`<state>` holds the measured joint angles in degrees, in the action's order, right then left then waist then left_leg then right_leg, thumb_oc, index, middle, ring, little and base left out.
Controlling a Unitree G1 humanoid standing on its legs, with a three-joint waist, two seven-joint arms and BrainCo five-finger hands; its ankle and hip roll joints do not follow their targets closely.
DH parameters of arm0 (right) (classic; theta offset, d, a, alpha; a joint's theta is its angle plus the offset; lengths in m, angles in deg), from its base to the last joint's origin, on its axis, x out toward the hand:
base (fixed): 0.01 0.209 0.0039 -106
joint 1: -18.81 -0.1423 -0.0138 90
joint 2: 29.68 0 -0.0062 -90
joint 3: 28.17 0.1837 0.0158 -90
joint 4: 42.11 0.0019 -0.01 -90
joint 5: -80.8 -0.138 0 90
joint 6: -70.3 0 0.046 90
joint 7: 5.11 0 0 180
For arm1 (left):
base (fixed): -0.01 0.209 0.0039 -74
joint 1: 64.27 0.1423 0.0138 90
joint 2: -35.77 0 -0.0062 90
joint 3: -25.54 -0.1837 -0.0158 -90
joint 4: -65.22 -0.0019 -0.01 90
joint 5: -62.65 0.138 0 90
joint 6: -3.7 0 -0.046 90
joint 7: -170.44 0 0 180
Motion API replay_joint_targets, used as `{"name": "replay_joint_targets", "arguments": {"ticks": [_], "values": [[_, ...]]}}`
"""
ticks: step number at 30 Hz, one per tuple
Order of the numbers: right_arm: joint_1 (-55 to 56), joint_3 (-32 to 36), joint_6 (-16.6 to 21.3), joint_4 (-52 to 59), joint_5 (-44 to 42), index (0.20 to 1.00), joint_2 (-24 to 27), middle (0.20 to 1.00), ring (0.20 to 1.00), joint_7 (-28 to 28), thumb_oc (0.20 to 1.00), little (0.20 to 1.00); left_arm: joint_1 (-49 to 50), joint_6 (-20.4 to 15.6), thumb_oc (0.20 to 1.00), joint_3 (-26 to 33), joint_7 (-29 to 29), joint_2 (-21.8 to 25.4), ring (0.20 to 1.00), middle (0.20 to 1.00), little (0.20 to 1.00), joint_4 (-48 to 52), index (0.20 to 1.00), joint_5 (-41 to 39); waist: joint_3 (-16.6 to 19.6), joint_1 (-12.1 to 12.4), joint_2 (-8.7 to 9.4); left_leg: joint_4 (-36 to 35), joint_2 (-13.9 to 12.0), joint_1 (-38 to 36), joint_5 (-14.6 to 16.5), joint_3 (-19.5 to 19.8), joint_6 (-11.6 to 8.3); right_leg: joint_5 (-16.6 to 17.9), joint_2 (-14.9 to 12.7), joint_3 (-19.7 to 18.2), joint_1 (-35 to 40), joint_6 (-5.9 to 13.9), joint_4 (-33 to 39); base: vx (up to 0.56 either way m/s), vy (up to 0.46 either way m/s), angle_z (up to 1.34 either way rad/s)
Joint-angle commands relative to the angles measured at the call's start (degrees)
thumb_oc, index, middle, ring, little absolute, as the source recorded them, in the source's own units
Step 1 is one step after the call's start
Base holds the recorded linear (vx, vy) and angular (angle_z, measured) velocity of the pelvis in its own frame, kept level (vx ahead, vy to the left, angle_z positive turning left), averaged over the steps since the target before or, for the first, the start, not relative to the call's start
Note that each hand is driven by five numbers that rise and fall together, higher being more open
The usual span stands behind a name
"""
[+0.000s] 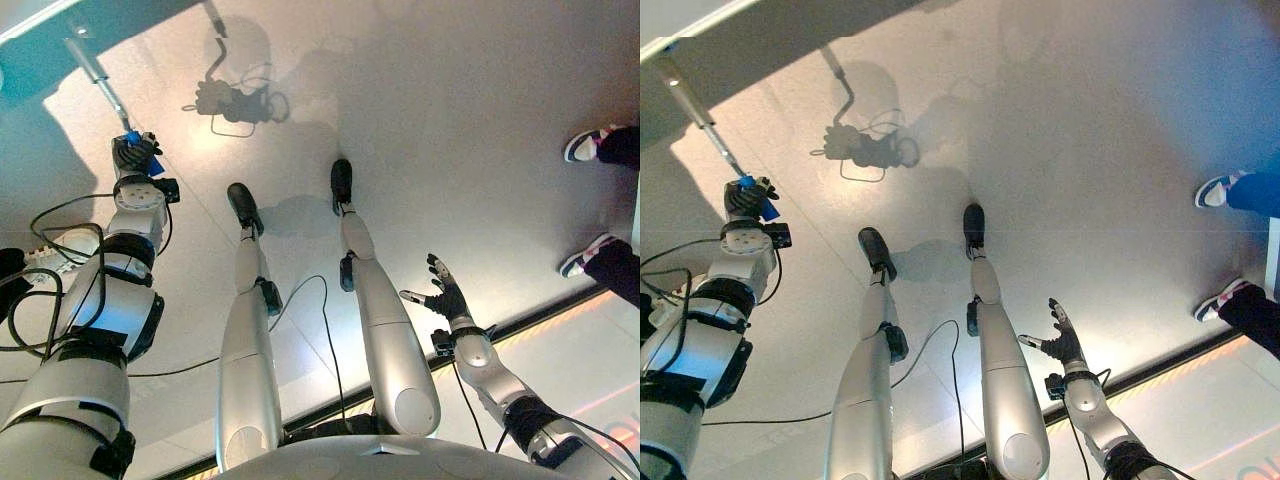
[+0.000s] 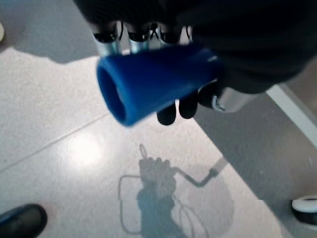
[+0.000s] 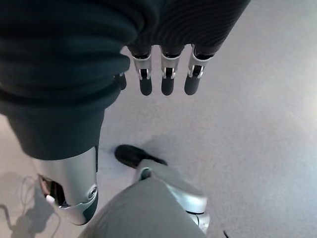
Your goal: Raise the hospital bed
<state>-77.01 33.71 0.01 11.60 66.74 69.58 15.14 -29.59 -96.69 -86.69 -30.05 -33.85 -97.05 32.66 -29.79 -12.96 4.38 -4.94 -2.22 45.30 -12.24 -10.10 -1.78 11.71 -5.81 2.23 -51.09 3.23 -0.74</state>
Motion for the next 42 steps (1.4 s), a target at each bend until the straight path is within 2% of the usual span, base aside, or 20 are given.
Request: {"name": "replay_joint_targets", "arguments": {"ticks": [1, 12, 13, 14, 15, 24, 29, 30, 32, 38, 42], "values": [[1.7, -1.7, 1.1, 0.9, -0.2, 1.0, 2.3, 1.0, 1.0, 0.9, 1.0, 1.0, -5.1, -2.1, 0.2, 0.5, -0.2, 0.5, 0.2, 0.2, 0.2, -0.1, 0.2, 4.3, 0.0, -0.1, 2.61, 1.9, -1.0, -3.6, 2.3, -1.4, -0.87, -0.2, 0.2, -2.6, -0.6, 4.89, -4.6, -0.01, -0.034, -0.17], [2.8, -1.5, 1.7, 1.2, -0.5, 1.0, 3.0, 1.0, 1.0, 0.9, 1.0, 1.0, -8.5, -3.1, 0.2, -1.3, -0.5, -1.4, 0.2, 0.2, 0.2, 2.0, 0.2, 4.3, 0.0, -2.6, 1.87, 1.7, -2.9, -4.6, 2.3, -5.2, -2.09, -0.1, 2.8, -5.5, -2.7, 4.55, -5.0, 0.0, -0.031, -0.2], [3.2, -1.6, 1.7, 1.2, -0.5, 1.0, 3.1, 1.0, 1.0, 0.9, 1.0, 1.0, -8.5, -3.2, 0.2, -1.4, -0.5, -1.7, 0.2, 0.2, 0.2, 2.3, 0.2, 4.1, 0.0, -2.5, 1.47, 1.5, -3.0, -6.1, 4.0, -4.5, -2.45, -2.0, 3.2, -5.8, -1.5, 4.98, -5.1, 0.0, -0.057, -0.21], [3.2, -1.5, 1.8, 1.3, -0.5, 1.0, 3.3, 1.0, 1.0, 1.0, 1.0, 1.0, -8.9, -3.5, 0.2, -1.7, -0.4, -2.1, 0.2, 0.2, 0.2, 2.8, 0.2, 3.8, 0.0, -3.0, 1.72, 2.0, -3.1, -4.8, 2.3, -5.7, -2.23, -0.4, 3.4, -5.8, -2.9, 4.56, -5.4, 0.08, 0.0, -0.17], [3.5, -1.4, 1.7, 1.3, -0.4, 1.0, 3.3, 1.0, 1.0, 1.0, 1.0, 1.0, -8.8, -3.7, 0.2, -1.8, -0.3, -2.3, 0.2, 0.2, 0.2, 3.1, 0.2, 3.6, 0.0, -2.9, 1.36, 1.7, -3.2, -6.3, 3.9, -4.9, -2.62, -2.1, 3.6, -6.1, -1.7, 5.04, -5.6, 0.01, -0.062, -0.1], [4.3, -0.9, 1.6, -0.3, 0.5, 1.0, 3.5, 1.0, 1.0, 0.6, 1.0, 1.0, -8.1, -5.0, 0.2, -2.0, 0.6, -5.9, 0.2, 0.2, 0.2, 6.0, 0.2, 2.1, 0.0, -4.0, 0.07, 1.9, -3.7, -9.3, 4.4, -5.6, -3.06, -2.7, 4.7, -6.5, 0.6, 4.63, -6.0, 0.02, -0.041, -0.04], [4.0, -1.0, 1.3, -1.7, 0.8, 1.0, 3.4, 1.0, 1.0, 0.2, 1.0, 1.0, -7.4, -5.6, 0.2, -1.8, 0.8, -7.3, 0.2, 0.2, 0.2, 7.3, 0.2, 1.4, 0.0, -3.8, -0.74, 2.0, -3.7, -11.3, 4.5, -5.2, -3.08, -3.2, 4.8, -6.1, 2.6, 4.36, -6.1, -0.01, -0.044, 0.0], [3.7, -0.9, 1.2, -2.5, 1.0, 1.0, 3.4, 1.0, 1.0, 0.1, 1.0, 1.0, -7.2, -6.1, 0.2, -1.8, 0.9, -7.9, 0.2, 0.2, 0.2, 8.1, 0.2, 0.6, 0.0, -4.0, -0.82, 2.5, -3.5, -11.0, 2.9, -5.7, -2.76, -1.5, 4.6, -5.8, 2.3, 3.73, -6.2, -0.08, -0.071, 0.02], [3.7, -0.8, 1.1, -2.9, 1.0, 1.0, 3.3, 1.0, 1.0, 0.0, 1.0, 1.0, -7.0, -6.2, 0.2, -2.0, 1.0, -8.1, 0.2, 0.2, 0.2, 8.9, 0.2, 0.5, 0.0, -3.8, -1.13, 2.5, -3.5, -11.5, 2.9, -5.3, -2.74, -1.7, 4.6, -5.5, 2.8, 3.63, -6.4, -0.04, -0.036, 0.01], [3.9, 0.8, 0.0, -6.4, 1.4, 1.0, 2.5, 1.0, 1.0, 0.2, 1.0, 1.0, -3.5, -7.9, 0.2, -2.5, 1.4, -9.3, 0.2, 0.2, 0.2, 16.0, 0.2, -1.7, 0.0, -1.9, -3.42, 2.2, -2.3, -14.9, 2.9, -3.5, -2.32, -2.6, 3.5, -3.7, 7.1, 3.31, -7.3, -0.01, -0.013, 0.08], [3.4, 1.6, -0.9, -8.5, 1.3, 1.0, 1.7, 1.0, 1.0, 0.0, 1.0, 1.0, -0.5, -8.6, 0.2, -2.4, 2.1, -9.2, 0.2, 0.2, 0.2, 20.6, 0.2, -3.3, 0.0, -0.7, -4.28, 1.7, -1.7, -16.8, 2.8, -2.2, -2.06, -2.9, 2.5, -2.7, 9.7, 3.35, -7.0, 0.0, 0.041, 0.16]]}}
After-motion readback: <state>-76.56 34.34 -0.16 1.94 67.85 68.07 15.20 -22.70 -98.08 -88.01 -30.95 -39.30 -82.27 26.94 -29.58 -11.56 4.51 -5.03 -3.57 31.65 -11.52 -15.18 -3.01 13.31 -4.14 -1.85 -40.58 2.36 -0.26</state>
